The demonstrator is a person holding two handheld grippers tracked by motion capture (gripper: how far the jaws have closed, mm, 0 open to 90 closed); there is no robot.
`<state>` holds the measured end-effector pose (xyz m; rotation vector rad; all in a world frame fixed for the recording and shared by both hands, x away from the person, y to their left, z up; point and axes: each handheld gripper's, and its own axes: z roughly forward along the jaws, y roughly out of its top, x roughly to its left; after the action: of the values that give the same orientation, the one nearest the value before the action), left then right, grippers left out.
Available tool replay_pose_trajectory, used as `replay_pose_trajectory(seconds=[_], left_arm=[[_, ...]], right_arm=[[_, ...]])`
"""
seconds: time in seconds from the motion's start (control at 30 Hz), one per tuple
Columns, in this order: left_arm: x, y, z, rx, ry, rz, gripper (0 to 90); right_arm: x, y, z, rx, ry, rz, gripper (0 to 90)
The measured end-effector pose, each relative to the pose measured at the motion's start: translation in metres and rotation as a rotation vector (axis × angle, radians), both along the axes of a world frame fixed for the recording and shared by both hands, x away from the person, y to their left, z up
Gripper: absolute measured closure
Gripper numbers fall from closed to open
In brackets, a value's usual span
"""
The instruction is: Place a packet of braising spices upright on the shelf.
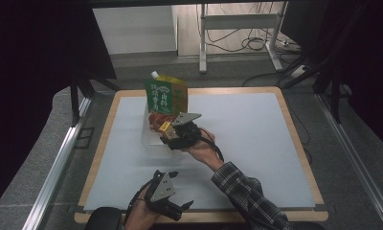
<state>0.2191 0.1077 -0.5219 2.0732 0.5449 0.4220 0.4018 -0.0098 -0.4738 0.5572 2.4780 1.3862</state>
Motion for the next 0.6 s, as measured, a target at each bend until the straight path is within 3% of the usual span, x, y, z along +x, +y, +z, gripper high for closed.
replay_pose_trajectory(seconds=[0.37, 0.6], left_arm=[[0.0002, 0.0003, 0.0002, -0.002, -0.002, 0.003, 0.0], [0.0001, 0.0, 0.0001, -0.002, -0.001, 0.003, 0.0]], right_arm=[[0.0014, 0.0041, 0.0026, -0.028, 0.008, 0.001, 29.9], [0.0037, 0.0033, 0.0041, -0.04, 0.007, -0.001, 23.7]])
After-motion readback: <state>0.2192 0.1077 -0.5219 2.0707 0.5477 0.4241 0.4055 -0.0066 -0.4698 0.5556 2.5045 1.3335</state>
